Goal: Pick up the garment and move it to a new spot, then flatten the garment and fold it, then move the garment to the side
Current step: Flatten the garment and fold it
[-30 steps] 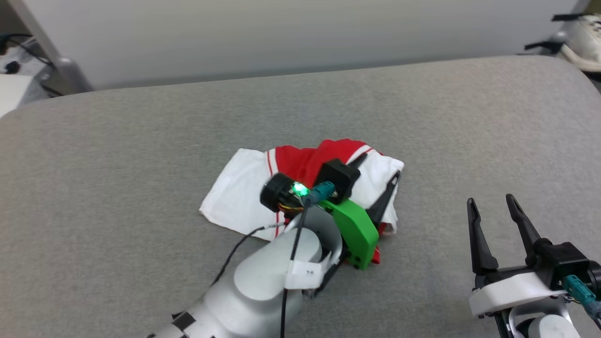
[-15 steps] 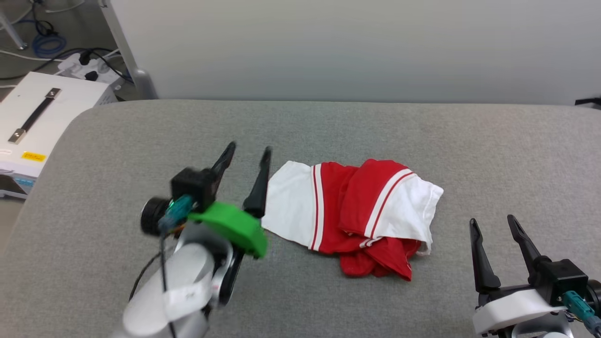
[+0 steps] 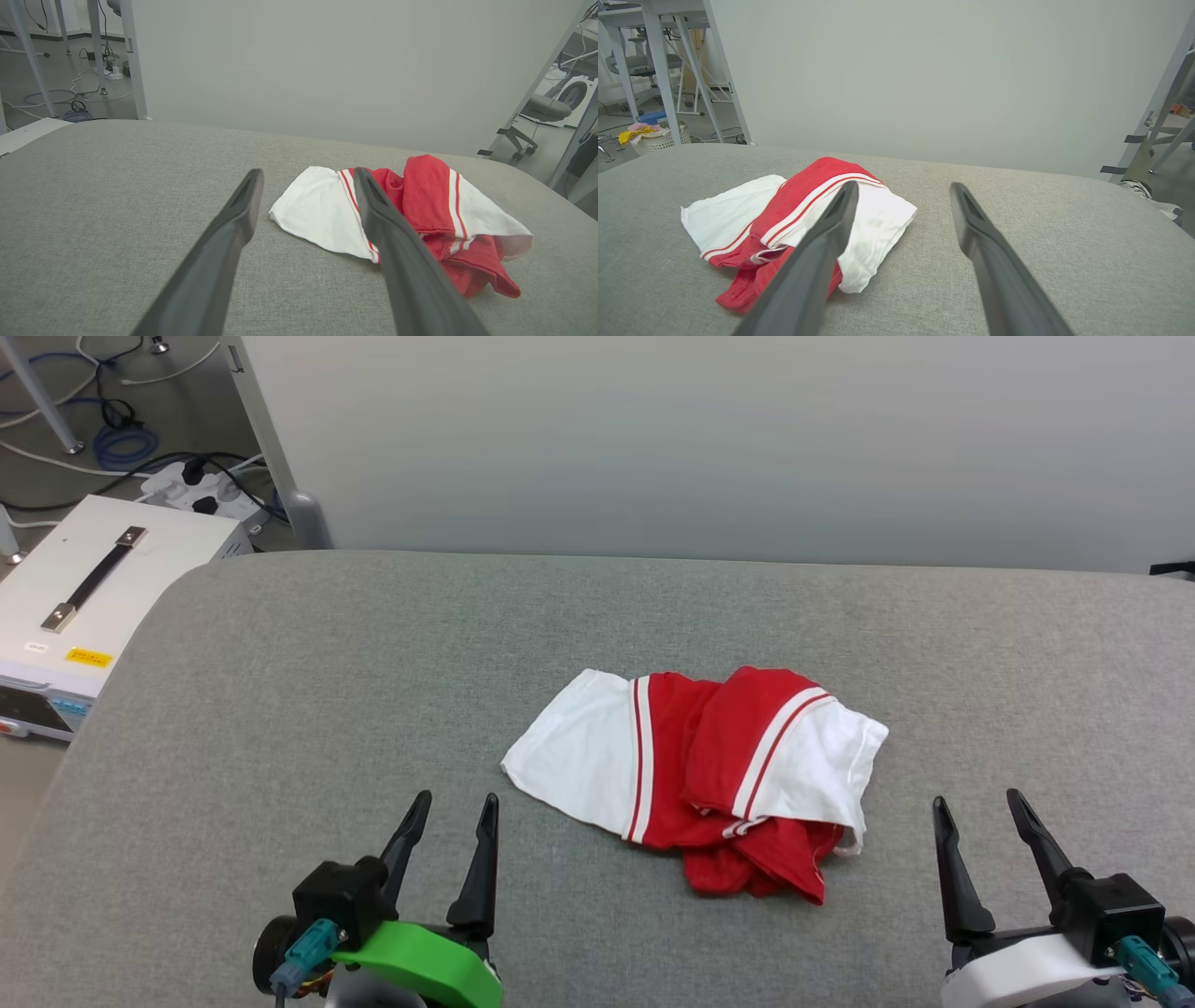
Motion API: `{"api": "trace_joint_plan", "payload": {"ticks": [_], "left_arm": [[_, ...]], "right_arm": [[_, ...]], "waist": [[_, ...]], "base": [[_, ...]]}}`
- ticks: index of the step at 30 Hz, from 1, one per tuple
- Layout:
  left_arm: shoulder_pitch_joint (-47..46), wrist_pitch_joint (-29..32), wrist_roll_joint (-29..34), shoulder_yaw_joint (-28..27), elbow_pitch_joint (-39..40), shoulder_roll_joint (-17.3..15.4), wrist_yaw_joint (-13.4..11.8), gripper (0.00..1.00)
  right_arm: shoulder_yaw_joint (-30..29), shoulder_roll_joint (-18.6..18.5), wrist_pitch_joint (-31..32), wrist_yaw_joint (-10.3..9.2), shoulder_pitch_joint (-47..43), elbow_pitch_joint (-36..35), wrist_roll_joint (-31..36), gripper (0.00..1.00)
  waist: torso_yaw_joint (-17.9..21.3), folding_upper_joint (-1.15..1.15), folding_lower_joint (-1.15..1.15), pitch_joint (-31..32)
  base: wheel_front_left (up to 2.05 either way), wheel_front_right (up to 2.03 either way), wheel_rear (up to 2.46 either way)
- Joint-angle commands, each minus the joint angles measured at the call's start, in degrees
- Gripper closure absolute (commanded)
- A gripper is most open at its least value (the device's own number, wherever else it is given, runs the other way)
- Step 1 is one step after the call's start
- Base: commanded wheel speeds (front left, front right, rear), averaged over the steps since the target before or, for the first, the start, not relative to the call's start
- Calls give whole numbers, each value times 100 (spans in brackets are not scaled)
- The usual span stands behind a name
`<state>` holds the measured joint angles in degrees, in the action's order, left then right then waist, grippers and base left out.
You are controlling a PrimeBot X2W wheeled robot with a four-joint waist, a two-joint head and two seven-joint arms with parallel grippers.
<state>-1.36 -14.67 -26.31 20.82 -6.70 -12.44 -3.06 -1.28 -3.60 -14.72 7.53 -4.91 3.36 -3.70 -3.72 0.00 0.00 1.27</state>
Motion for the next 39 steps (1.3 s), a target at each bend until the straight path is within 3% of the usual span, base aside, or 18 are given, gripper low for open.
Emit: {"api": "trace_joint_plan", "payload": {"ticks": [1,5,13,24,39], "left_arm": [[99,-32,122,-96,-6,77,80,0],[180,-32,344,-406,-88,339,277,0],[162,-32,765,-819,-216,553,568,0],[22,-32,1109,-996,-406,789,805,0],[-216,-32,1264,-1190,-525,919,934,0]], "right_arm": [[3,-14,-28,-4,-95,13,19,0],[3,-35,-28,-4,-120,35,12,0],[140,-256,39,-4,-112,112,119,0],[1181,-1263,1734,-4,443,354,141,0],[1272,-1358,2061,-4,1002,802,104,0]], "waist": [[-6,0,0,15],[-16,0,0,50],[-85,0,0,-11],[-349,0,0,-337],[-663,0,0,-747]], "base": [[0,0,0],[0,0,0],[0,0,0],[0,0,0],[0,0,0]]}}
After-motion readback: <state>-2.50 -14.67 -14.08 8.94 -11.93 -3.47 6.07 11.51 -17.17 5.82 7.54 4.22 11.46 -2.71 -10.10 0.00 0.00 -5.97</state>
